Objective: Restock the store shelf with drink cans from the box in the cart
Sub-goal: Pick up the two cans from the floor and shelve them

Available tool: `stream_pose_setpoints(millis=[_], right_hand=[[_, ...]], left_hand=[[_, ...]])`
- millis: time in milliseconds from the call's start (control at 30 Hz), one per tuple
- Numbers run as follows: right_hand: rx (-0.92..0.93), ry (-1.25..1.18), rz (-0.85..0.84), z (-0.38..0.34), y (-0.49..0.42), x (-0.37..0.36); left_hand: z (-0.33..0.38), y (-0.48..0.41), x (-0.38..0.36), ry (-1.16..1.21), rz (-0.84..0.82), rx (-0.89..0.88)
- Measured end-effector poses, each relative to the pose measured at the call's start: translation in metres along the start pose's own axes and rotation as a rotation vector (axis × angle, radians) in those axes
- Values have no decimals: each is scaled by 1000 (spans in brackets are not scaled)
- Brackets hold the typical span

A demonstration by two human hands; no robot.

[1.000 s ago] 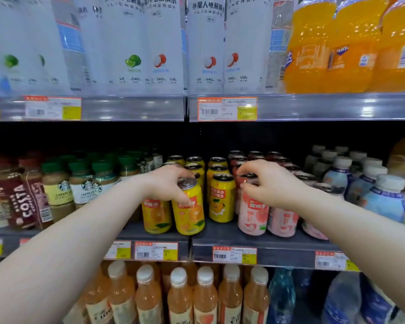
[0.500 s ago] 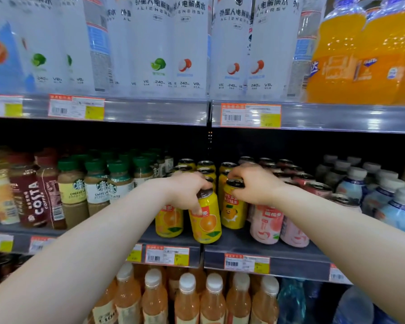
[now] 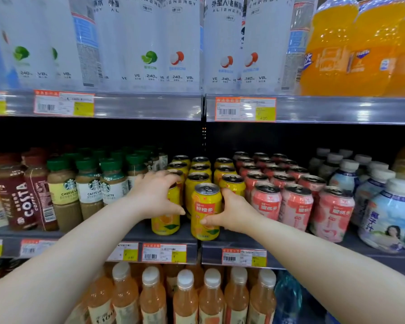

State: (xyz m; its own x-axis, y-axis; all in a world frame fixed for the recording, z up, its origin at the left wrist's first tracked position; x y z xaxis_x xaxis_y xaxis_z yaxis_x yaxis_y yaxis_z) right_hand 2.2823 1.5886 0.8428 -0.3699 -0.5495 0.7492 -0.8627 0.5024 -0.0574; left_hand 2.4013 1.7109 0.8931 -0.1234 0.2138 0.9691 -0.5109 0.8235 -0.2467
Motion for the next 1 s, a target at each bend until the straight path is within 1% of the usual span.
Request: stream_pose_setpoints(millis=[67, 167, 333, 533, 700, 900, 1000], right_hand=[[27, -30, 38, 0, -1, -3], [48, -52, 63, -2, -4, -7], [44, -3, 110, -7, -14, -12], [55, -48, 21, -11, -21, -12], [52, -22, 8, -14, -21, -13], [24, 117, -25, -23, -20, 5], [41, 207, 27, -30, -21, 36]], left_hand=[[-9, 3, -7, 79, -26, 20], [-7, 5, -14, 209, -52, -4], [-7, 5, -18, 153, -35, -28], [-11, 1, -18, 148, -6, -79], [-10, 0, -17, 133, 18, -112], [-5, 2, -12, 84, 29, -92], [3, 1, -6, 72, 57, -100]])
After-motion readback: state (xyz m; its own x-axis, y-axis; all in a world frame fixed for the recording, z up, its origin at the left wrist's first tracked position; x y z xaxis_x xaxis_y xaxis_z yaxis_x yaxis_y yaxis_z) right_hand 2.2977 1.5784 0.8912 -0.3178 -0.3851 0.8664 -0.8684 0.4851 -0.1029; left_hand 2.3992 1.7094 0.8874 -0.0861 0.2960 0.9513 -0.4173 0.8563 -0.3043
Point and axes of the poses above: each hand's wrist, its own y-axis away from the middle knuckle, its own x-axis out of the back of the hand, z = x × y, the point moved 8 cm from there along -y, towards the middle knuckle, and after that the axes turned 4 degrees about -z, right-handed, at the moved point
